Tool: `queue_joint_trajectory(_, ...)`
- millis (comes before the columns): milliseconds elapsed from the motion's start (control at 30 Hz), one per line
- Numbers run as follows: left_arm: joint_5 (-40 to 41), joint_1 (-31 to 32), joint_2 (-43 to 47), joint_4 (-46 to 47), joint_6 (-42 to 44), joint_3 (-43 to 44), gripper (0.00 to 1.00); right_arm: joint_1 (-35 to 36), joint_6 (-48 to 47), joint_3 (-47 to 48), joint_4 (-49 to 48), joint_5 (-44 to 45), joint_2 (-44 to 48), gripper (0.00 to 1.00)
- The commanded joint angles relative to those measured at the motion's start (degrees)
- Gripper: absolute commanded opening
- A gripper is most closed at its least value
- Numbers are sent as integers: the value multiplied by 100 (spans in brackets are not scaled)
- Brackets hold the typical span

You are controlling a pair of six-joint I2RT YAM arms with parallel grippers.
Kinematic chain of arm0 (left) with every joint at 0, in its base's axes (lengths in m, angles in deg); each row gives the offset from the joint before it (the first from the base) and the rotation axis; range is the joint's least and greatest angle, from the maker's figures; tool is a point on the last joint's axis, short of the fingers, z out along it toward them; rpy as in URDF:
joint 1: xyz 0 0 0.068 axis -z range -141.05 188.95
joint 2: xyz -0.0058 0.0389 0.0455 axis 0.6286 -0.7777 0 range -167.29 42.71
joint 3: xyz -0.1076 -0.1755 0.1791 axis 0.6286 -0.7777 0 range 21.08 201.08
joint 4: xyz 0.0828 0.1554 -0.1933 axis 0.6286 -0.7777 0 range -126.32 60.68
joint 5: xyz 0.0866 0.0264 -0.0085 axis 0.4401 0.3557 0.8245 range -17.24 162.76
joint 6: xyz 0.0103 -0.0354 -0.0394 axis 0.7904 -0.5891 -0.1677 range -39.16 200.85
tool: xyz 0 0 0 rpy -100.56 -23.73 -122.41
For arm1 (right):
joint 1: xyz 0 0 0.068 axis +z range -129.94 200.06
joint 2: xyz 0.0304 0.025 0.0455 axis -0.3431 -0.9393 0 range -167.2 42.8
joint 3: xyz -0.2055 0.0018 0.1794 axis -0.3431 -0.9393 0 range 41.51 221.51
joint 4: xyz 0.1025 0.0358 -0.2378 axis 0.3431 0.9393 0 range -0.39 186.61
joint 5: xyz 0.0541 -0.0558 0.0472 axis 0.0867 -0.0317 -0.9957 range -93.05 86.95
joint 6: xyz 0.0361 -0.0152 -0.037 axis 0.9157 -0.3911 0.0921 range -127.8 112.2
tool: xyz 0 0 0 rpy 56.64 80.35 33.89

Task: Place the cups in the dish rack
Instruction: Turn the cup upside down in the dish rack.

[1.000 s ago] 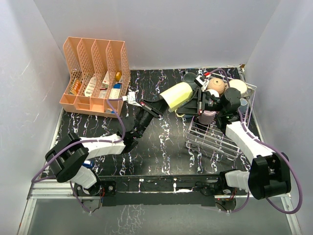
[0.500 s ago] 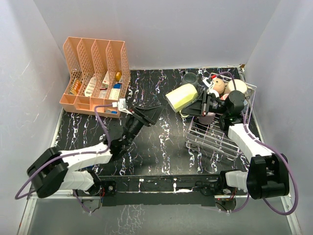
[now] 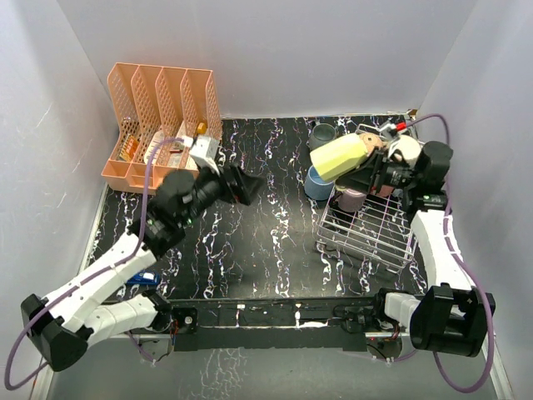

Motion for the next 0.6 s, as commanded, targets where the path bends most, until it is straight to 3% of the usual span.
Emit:
queue_joint_trajectory(0,-1492,-1235,-637,-2444,1049,974,97,-563,-2505,968,1919,-17,76,8)
queue_joint_trajectory(167,-2195,-2041,-1185,-3294,1867,1411,97,-814,-4536,1811,4073,954,-94,8)
queue_joint_trajectory(267,-1956,-2076,-1119,-3222,2235,1094,97,-995,-5207,2091,4607,1498,-33,8)
queue_joint_trajectory(500,-1669,-2124,-556,-2077,2274,-350,97,-1493,-6252,2434,5732,2397,-59,8)
queue_joint_trajectory(567,-1401,-2154,-550,-2417,2402,-211,97,-1662,-6448,2382,5928,2621,-48,8)
